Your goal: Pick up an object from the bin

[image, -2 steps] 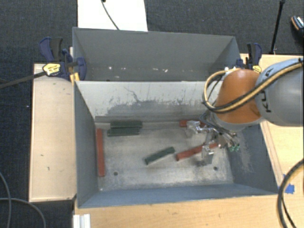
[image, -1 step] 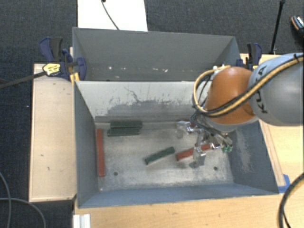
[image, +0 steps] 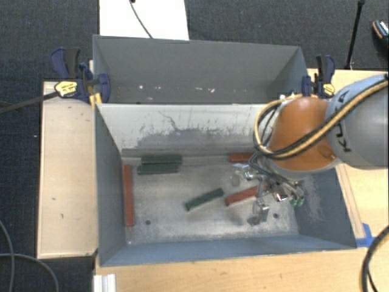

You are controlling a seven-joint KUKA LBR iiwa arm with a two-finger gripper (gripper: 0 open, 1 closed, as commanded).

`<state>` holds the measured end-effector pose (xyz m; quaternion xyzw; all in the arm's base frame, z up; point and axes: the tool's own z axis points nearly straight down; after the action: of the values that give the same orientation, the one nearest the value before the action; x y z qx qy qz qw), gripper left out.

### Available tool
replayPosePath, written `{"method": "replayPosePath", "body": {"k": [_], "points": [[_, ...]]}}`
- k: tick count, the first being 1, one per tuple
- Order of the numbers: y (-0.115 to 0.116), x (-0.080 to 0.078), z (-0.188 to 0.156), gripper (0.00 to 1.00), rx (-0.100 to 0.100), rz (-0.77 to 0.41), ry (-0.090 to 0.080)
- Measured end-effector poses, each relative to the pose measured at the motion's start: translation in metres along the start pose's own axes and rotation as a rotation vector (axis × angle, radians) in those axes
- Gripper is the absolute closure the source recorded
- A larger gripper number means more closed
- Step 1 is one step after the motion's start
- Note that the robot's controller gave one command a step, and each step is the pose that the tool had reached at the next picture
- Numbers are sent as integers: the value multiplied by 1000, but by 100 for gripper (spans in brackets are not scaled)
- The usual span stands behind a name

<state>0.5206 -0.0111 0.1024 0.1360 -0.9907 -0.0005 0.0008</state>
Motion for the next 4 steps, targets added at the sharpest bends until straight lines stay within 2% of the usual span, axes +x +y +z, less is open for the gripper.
{"method": "replayPosePath", "body": {"k": [1, 2, 3, 4], "points": [[3, -41, 32, 0, 0, 183, -6], [3, -42, 32, 0, 2, 178, -7], [3, -42, 32, 100, 2, 175, -7], [3, -44, -2, 100, 2, 170, -8]]}}
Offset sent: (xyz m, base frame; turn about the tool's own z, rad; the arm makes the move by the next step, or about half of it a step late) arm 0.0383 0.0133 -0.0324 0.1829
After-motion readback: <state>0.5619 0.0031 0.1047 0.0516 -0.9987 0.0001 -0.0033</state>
